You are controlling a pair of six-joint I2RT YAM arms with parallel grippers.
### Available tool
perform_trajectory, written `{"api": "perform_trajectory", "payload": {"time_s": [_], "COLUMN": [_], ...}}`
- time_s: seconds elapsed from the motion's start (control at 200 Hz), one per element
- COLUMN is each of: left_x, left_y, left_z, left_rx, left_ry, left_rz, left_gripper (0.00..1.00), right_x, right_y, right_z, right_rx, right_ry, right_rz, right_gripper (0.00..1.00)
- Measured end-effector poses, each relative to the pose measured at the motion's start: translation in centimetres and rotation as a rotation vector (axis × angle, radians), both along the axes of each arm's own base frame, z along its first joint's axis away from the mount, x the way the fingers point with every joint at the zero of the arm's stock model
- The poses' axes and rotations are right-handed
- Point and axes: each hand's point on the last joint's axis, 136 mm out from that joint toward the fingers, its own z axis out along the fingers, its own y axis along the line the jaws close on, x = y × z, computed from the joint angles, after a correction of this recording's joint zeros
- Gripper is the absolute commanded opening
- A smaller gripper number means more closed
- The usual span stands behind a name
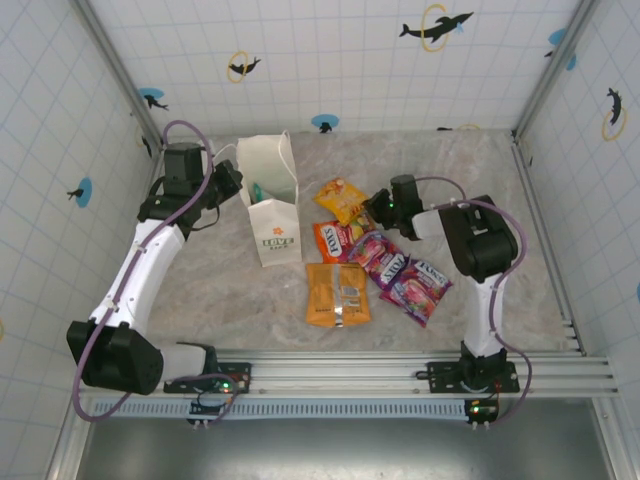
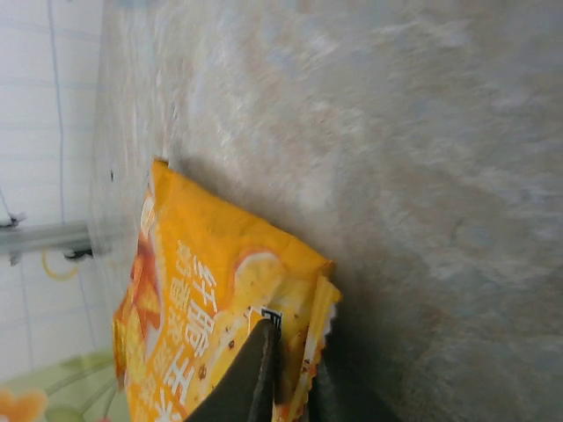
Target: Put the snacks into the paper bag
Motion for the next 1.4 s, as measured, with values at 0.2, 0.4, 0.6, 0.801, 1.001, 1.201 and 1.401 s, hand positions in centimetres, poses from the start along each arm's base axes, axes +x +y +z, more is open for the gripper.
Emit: {"api": "perform_trajectory", "payload": {"time_s": [0.2, 0.4, 0.6, 0.801, 1.001, 1.201, 1.401], "left_x": [0.0, 0.0, 0.1, 0.1, 0.1, 0.1, 0.1], "left_y": [0.1, 0.1, 0.1, 0.1, 0.2, 0.2, 0.2], "left_z": [0.0, 0.0, 0.0, 0.0, 0.0, 0.0, 0.0], "left_rx": [0.002, 0.004, 0.004, 0.005, 0.007, 0.008, 0.008], "left_ry": [0.000, -0.001, -0.001, -0.001, -0.001, -0.002, -0.002], "left_rz": [0.003, 0.006, 0.006, 0.007, 0.011, 0.012, 0.012], "left_gripper": [0.00, 0.00, 0.00, 0.00, 0.00, 0.00, 0.00], "right_x": [0.3, 0.5, 0.8, 0.4, -0.7, -2.2, -3.3], "right_y": [-0.2, -0.3, -0.8, -0.1, 1.3, 1.4, 1.8], "right_z": [0.1, 0.9, 5.8, 10.9, 14.2, 17.5, 21.8], "right_rx": [-0.009, -0.036, -0.070, -0.174, -0.329, -0.468, -0.571], "right_ry": [-0.018, -0.054, -0.180, -0.323, -0.415, -0.492, -0.590], "right_rz": [-0.001, 0.007, 0.009, 0.060, 0.131, 0.140, 0.106], "right_gripper": [0.00, 0.00, 0.00, 0.00, 0.00, 0.00, 0.00]}}
